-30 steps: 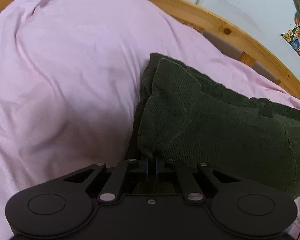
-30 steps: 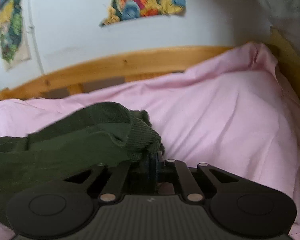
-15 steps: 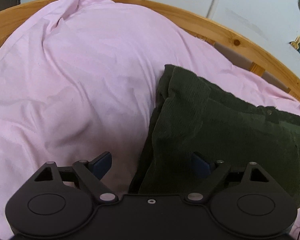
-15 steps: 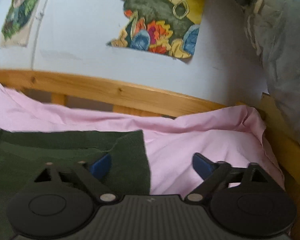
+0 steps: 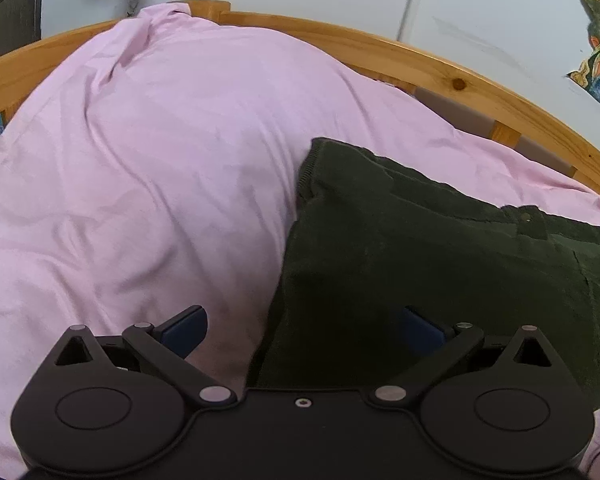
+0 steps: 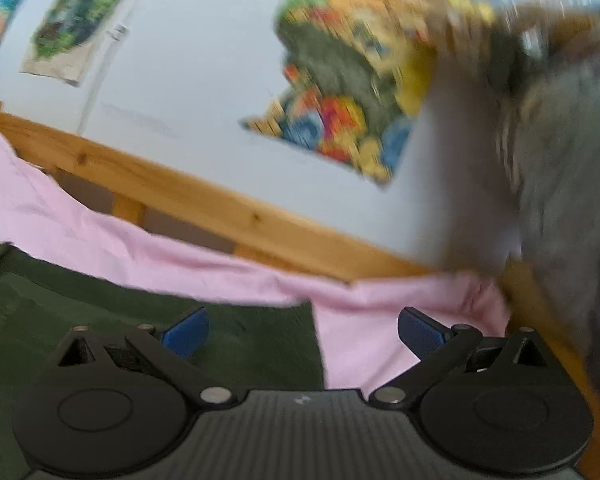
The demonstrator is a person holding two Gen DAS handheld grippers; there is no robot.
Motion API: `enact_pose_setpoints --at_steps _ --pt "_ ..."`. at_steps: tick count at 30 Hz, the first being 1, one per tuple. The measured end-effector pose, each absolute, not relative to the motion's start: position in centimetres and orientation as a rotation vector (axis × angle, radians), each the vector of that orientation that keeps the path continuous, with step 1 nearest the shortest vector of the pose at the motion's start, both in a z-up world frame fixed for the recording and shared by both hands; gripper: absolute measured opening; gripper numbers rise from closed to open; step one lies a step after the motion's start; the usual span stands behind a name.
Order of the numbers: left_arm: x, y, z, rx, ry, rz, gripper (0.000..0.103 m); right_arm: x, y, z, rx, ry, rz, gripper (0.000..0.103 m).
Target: Fold large clothes
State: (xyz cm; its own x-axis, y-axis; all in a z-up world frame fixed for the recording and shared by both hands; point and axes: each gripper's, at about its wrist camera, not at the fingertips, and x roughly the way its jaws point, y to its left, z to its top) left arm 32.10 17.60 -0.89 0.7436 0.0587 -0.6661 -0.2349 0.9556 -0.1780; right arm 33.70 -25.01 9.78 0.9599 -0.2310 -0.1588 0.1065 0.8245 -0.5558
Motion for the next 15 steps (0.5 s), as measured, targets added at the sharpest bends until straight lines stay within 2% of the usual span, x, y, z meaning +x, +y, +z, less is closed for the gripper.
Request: enact_pose_setpoints --at_steps 6,15 --pt "31.1 16.9 -1.6 -0.274 0.711 0.156 0.102 32.3 -19.3 8.5 -0.587 0.228 0.029 0.103" --pt "29.1 16.6 -4.3 -0.329 0.654 0.128 0.102 34.5 -13.0 2.4 -0.572 0.31 0.088 0.103"
